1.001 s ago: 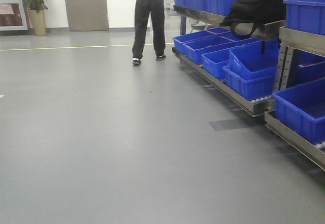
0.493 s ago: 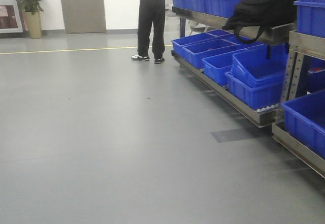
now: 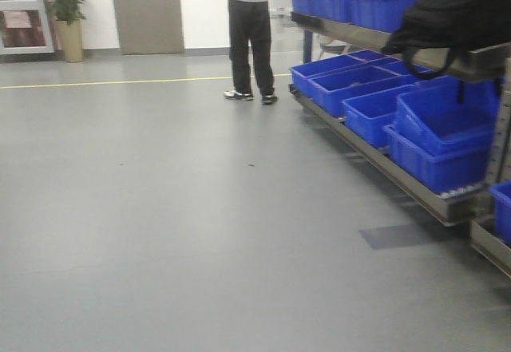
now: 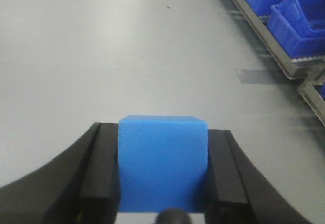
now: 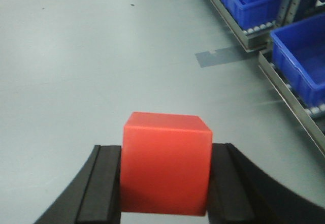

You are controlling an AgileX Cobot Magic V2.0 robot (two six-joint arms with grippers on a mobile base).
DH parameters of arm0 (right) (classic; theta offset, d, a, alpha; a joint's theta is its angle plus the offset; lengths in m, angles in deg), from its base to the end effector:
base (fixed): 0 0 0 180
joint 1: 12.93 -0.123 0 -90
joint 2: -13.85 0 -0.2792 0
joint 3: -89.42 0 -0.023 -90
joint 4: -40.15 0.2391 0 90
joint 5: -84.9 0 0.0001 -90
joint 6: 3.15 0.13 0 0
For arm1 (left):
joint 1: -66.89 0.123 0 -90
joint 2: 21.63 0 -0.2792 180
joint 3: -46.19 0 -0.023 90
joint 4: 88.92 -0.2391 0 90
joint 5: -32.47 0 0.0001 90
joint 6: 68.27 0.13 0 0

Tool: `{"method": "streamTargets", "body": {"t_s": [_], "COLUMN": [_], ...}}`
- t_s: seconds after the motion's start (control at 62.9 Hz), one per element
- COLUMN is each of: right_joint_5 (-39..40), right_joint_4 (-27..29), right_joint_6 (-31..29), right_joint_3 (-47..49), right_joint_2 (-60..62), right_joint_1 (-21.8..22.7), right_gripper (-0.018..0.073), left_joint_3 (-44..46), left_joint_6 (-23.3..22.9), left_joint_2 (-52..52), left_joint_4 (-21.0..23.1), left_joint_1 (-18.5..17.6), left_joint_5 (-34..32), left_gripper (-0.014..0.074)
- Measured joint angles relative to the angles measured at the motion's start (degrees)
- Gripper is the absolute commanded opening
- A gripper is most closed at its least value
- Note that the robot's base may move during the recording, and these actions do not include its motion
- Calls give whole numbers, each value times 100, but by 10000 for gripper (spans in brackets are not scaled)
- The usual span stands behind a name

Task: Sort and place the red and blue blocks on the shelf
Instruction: 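Turn the base toward the open floor carrying both cubes, then turn the base toward the shelves of blue bins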

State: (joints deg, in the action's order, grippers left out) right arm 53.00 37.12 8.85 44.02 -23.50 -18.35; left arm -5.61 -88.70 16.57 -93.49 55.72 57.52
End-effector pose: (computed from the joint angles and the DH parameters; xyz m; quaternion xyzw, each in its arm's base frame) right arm 0.1302 0.0087 0.2912 0.0370 0.8407 0.0581 0.5371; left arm 0.1357 -0.0223 0.2637 -0.0467 0.8419 -0.1137 0.5254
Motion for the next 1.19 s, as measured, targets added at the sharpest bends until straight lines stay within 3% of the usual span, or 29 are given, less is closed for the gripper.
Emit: {"method": "streamTargets", "body": {"t_s": [1.192], "right_joint_5": [0], "right_joint_4": [0], "right_joint_6": [-10], "right_joint_3": [0], "right_joint_2": [0], "right_joint_1": [0], "right_gripper": [56], "left_joint_3": [0], "left_joint_6": [0], "left_joint_2": [0], "left_joint_4": [0], "left_joint_1": [0], "left_joint_5": [0], "left_gripper": [125]}}
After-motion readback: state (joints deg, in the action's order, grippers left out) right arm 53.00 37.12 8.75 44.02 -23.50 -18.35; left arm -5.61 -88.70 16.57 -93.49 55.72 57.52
